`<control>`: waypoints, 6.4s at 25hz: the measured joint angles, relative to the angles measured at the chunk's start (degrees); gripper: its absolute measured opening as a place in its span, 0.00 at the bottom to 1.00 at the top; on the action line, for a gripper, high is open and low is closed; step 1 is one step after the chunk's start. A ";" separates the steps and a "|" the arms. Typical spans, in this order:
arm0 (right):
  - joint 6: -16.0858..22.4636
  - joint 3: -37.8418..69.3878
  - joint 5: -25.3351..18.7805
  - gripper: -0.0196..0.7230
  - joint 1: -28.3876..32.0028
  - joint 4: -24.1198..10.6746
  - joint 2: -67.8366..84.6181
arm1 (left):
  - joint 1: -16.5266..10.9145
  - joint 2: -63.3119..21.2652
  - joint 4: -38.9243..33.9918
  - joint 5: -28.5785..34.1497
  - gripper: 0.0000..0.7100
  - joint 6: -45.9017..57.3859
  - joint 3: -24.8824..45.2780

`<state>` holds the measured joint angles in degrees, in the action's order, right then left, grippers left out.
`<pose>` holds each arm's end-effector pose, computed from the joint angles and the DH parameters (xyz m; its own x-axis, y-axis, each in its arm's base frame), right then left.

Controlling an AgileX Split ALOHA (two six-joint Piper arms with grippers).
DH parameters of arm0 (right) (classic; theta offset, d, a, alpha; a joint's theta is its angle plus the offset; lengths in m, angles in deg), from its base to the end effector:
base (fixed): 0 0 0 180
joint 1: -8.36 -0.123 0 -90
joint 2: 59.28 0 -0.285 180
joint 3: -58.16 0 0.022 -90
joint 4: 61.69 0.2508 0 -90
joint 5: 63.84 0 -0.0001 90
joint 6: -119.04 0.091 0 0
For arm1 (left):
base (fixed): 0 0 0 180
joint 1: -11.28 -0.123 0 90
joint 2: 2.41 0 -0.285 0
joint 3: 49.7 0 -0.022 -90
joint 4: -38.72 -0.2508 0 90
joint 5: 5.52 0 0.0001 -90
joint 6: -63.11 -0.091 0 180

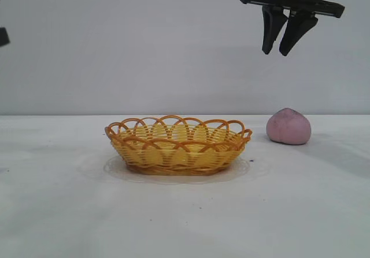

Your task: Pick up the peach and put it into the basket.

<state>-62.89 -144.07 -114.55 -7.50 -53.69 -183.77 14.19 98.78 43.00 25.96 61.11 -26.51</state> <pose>0.4326 0.1331 0.2457 -0.8710 -0.1906 -0.4528 -0.2717 0.9548 0.1208 0.3113 -0.0194 0.1961 -0.9124 0.0175 -0.4089 0.0404 0.9981 -0.0474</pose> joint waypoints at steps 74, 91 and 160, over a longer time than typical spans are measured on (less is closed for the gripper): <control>-14.16 0.43 -13.90 0.03 -18.76 8.85 -8.59 | -3.32 -94.47 -2.38 32.80 0.63 0.18 26.30; -3.57 0.21 -9.25 0.64 -5.49 1.02 0.19 | -3.32 -94.47 -2.38 32.80 0.63 0.18 26.30; 4.29 71.35 -14.47 0.58 10.96 -5.50 117.60 | -3.32 -94.47 -2.38 32.80 0.63 0.13 26.30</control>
<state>-58.59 -72.71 -129.02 3.46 -59.20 -66.17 10.87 4.31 40.62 58.76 61.24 -0.21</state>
